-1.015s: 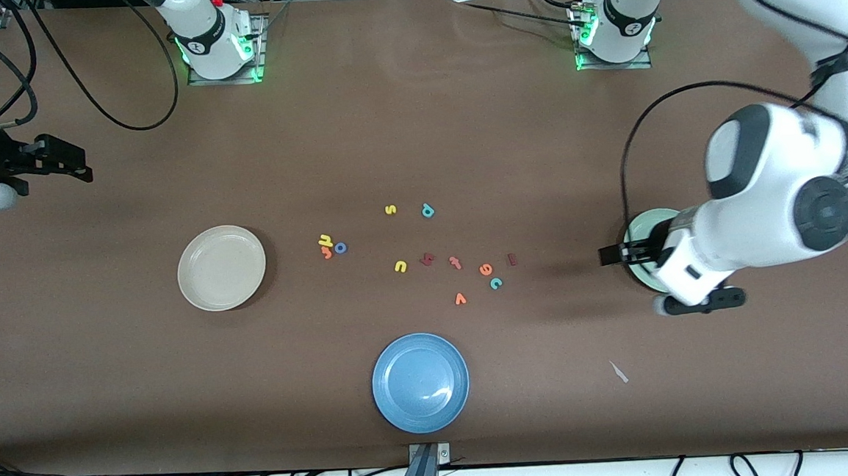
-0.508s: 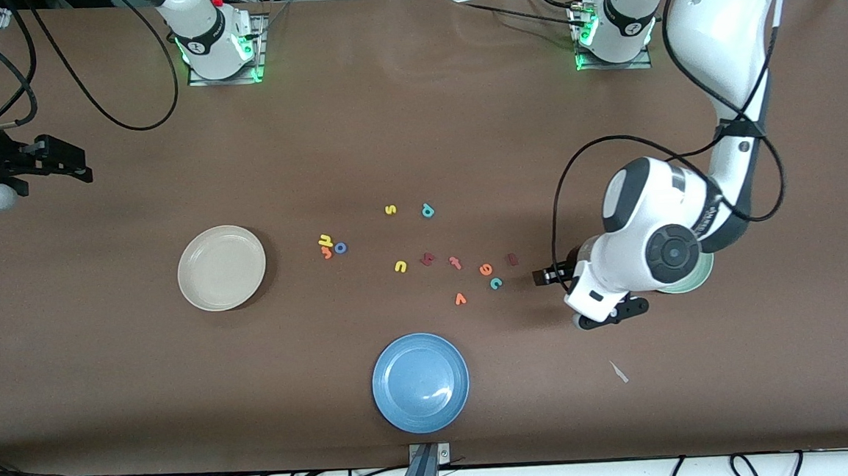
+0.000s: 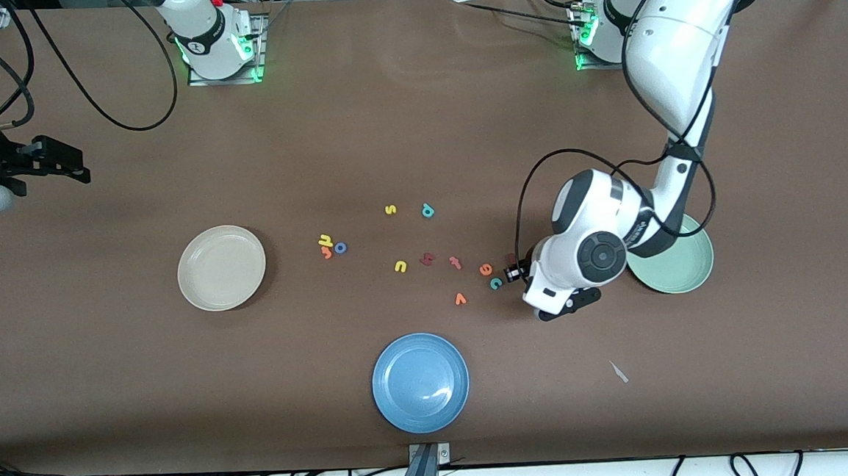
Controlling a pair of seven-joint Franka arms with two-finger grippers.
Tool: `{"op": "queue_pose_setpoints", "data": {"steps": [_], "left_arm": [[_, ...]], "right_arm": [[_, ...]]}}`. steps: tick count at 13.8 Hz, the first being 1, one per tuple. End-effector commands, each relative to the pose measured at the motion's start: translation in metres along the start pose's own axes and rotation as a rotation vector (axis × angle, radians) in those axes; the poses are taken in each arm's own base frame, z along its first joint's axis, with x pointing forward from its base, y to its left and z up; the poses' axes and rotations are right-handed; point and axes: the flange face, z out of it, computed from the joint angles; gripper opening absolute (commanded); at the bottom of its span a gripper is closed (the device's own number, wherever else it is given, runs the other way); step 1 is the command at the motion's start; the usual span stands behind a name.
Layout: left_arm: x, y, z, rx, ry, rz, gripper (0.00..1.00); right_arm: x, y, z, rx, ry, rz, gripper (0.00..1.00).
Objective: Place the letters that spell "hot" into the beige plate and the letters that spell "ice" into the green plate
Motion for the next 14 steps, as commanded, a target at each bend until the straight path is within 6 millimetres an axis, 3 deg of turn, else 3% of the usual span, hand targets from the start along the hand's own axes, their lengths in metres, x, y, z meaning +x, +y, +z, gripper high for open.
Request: {"op": "queue_pose_setpoints", "data": {"steps": [1, 9, 14], "left_arm": [[-0.002, 0.002, 0.016, 0.006, -0.007, -0.017, 0.51], [-0.011, 0.001, 0.047, 0.043, -0.046, -0.012, 0.48], [-0.011, 0.004, 0.062, 0.041, -0.04, -0.008, 0.38]], "right_arm": [[0.002, 0.003, -0.003, 0.01, 0.001, 0.014, 1.0], [0.002, 0.013, 0.001, 0.012, -0.006, 0.035, 1.0], [0.008, 0.024, 0.012, 0.025, -0.021, 0.055, 1.0]]}}
